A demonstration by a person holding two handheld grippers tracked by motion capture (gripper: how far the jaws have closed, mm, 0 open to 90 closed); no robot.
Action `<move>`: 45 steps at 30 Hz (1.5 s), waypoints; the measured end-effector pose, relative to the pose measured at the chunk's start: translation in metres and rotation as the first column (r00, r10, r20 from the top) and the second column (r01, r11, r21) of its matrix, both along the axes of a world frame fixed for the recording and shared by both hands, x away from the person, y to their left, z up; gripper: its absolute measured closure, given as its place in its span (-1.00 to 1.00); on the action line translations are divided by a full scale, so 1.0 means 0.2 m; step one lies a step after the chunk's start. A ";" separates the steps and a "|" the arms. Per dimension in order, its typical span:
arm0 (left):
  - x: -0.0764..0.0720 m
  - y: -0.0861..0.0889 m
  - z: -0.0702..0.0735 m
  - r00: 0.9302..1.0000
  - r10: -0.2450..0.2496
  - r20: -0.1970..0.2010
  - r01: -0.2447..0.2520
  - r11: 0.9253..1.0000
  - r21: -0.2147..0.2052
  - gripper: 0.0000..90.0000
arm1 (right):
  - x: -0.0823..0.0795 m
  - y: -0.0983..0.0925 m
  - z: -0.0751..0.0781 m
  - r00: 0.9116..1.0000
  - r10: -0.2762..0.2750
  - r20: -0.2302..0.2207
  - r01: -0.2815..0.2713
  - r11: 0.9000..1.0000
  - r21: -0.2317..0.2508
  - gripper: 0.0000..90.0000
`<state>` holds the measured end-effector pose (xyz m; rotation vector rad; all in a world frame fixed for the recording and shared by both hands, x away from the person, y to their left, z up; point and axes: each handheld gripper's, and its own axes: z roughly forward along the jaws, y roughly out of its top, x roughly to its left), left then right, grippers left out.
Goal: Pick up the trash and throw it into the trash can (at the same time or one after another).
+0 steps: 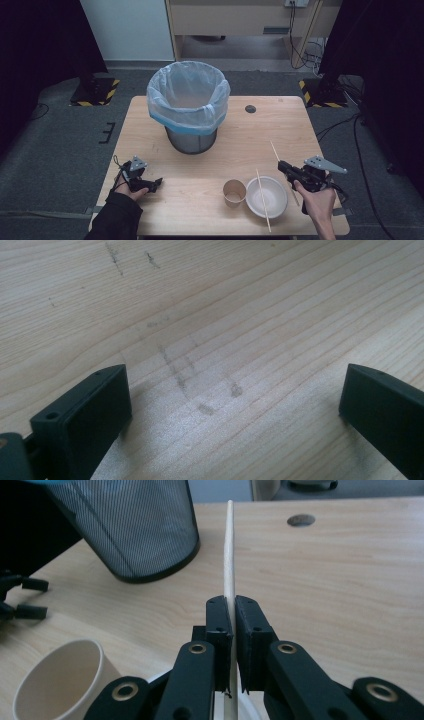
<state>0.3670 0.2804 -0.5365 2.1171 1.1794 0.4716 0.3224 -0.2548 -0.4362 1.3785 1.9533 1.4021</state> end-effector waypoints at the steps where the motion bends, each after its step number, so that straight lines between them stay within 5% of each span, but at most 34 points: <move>1: 0.00 0.00 0.00 1.000 0.000 0.000 0.000 1.000 0.000 -1.00 | 0.00 0.00 0.01 1.000 -0.001 0.009 0.001 1.000 0.005 0.90; 11: 0.00 0.00 0.00 1.000 -0.001 0.000 0.001 1.000 0.001 -1.00 | 0.01 -0.01 0.16 0.995 -0.007 0.095 -0.001 0.997 0.080 0.90; 25: 0.00 0.00 0.00 1.000 -0.002 0.000 0.002 1.000 0.001 -1.00 | 0.12 0.05 0.48 0.967 -0.008 0.255 -0.042 0.981 0.190 0.90; 45: 0.00 0.00 0.00 1.000 -0.004 -0.001 0.004 1.000 0.002 -1.00 | 0.28 0.23 0.79 0.931 -0.002 0.366 -0.083 0.972 0.218 0.90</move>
